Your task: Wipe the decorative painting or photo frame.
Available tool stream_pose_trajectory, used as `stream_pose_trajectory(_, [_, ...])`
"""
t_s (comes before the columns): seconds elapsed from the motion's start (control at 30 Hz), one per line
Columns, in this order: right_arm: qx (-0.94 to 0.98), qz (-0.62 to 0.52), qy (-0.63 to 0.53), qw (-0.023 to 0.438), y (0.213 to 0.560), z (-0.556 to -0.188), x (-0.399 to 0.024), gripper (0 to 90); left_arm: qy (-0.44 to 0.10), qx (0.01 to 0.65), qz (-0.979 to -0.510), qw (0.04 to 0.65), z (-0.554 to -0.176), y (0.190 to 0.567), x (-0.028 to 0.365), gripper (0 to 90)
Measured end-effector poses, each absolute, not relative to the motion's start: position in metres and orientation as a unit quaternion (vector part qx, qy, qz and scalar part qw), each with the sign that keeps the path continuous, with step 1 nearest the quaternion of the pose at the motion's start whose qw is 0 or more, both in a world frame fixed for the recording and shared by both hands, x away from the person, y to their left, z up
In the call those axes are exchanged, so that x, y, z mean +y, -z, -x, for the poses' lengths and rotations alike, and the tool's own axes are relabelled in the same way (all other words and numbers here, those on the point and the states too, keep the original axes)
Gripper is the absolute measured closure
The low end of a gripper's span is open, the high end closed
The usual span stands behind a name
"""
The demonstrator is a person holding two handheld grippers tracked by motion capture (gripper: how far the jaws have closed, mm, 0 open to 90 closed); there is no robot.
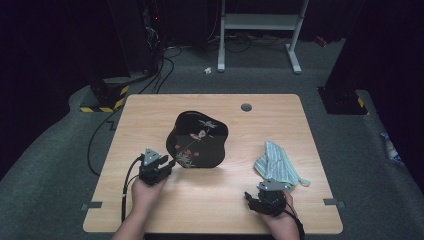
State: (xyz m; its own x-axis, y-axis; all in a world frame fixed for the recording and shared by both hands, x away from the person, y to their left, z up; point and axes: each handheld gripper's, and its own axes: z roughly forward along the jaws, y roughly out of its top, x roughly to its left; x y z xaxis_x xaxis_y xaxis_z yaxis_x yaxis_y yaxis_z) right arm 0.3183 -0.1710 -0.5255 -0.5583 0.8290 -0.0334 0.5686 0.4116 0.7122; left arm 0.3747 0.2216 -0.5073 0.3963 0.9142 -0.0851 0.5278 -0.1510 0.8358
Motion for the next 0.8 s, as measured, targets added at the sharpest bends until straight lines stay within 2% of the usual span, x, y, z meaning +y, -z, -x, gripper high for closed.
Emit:
stream_pose_trajectory(0.4, [0.817,-0.429,-0.334,0.193,0.526,-0.318,-0.171,31.7,-0.232,0.497,-0.728,0.411,-0.373,0.508,0.222,61.8])
stream_pose_trajectory(0.8, [0.822,-0.423,-0.335,0.184,0.525,-0.327,-0.167,30.0,-0.231,0.499,-0.740,0.388,-0.352,0.515,0.236,56.3])
